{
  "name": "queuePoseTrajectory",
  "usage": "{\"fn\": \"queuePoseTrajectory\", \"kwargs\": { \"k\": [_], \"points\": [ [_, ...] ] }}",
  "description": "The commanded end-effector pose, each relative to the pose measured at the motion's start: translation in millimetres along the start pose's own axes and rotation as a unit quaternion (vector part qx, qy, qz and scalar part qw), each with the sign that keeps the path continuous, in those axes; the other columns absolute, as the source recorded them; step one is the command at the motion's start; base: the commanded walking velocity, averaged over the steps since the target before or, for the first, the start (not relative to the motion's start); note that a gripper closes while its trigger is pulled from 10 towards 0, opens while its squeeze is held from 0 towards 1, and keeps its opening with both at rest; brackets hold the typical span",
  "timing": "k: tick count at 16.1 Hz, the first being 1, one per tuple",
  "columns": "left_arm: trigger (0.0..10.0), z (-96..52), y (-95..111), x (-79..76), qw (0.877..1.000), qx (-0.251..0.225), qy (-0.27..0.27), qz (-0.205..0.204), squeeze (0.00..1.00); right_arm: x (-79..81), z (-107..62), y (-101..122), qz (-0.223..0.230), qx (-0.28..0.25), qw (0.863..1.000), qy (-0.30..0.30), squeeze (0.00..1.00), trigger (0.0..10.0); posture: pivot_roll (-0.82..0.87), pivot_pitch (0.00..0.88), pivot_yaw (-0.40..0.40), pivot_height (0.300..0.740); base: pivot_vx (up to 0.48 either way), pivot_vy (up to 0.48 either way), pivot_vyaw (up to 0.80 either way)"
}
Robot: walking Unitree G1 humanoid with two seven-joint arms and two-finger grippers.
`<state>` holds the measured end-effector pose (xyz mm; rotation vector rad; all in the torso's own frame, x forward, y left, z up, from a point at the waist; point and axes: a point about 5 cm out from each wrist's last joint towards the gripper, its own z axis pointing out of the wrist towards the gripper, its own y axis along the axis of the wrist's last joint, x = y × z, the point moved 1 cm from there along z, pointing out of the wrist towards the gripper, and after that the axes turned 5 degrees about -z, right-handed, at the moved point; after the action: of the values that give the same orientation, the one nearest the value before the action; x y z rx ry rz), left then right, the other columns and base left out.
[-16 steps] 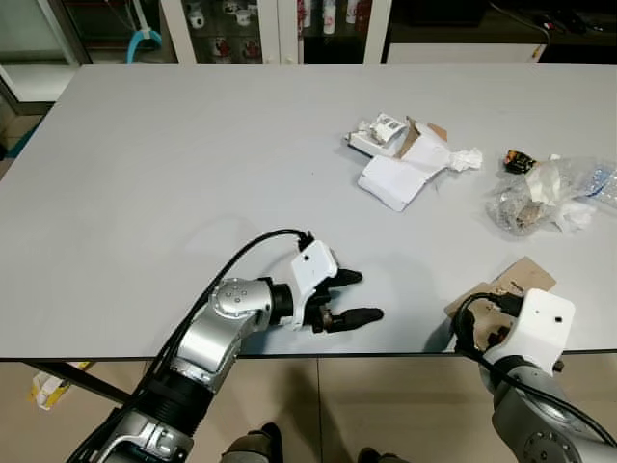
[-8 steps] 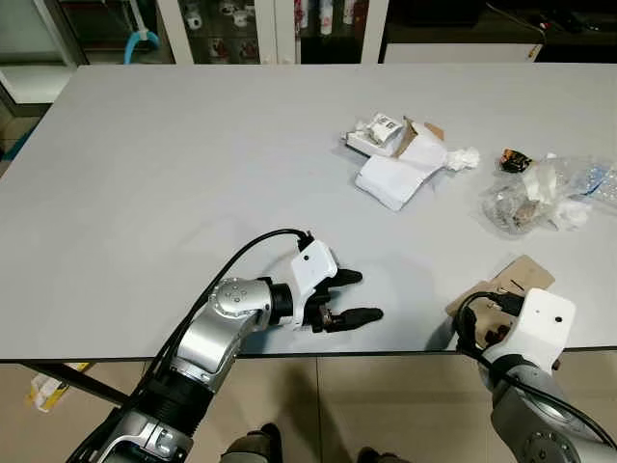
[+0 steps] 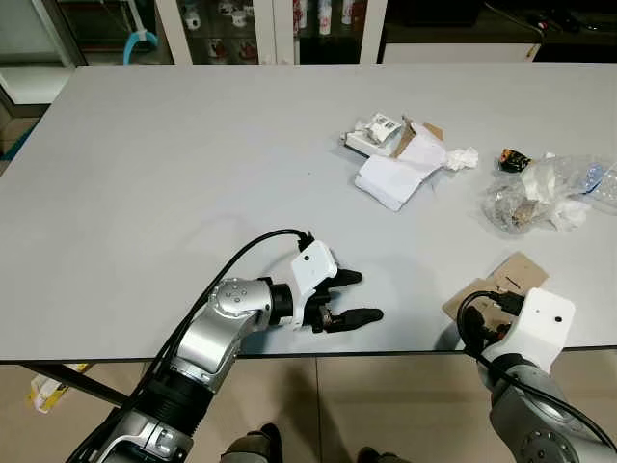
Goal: Picking trash to rubbish bin
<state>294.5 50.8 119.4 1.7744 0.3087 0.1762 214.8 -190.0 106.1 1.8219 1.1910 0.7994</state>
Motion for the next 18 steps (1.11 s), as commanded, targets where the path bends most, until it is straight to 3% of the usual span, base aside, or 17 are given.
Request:
{"fn": "queuePoseTrajectory", "kwargs": {
  "k": [1, 4, 18],
  "points": [
    [10.0, 1.5, 0.1, -2.0, 1.000, 0.005, -0.010, 0.004, 0.00, 16.5, -2.7, -24.2, 0.052, 0.060, 0.997, 0.024, 0.00, 0.0, 0.16, 0.168, 0.027, 0.740, 0.000, 0.000, 0.00],
    [10.0, 1.8, 0.2, -2.2, 1.000, 0.005, -0.010, 0.004, 0.00, 15.3, -2.4, -23.4, 0.051, 0.058, 0.997, 0.021, 0.00, 0.0, 0.16, 0.168, 0.024, 0.740, 0.000, 0.000, 0.00],
    [10.0, 3.0, 1.3, -0.9, 1.000, 0.004, -0.010, 0.006, 0.00, 2.9, 2.2, 27.8, 0.011, -0.054, 0.998, -0.012, 0.00, 0.0, 0.16, 0.155, 0.027, 0.740, 0.000, 0.000, 0.00]
  ]
}}
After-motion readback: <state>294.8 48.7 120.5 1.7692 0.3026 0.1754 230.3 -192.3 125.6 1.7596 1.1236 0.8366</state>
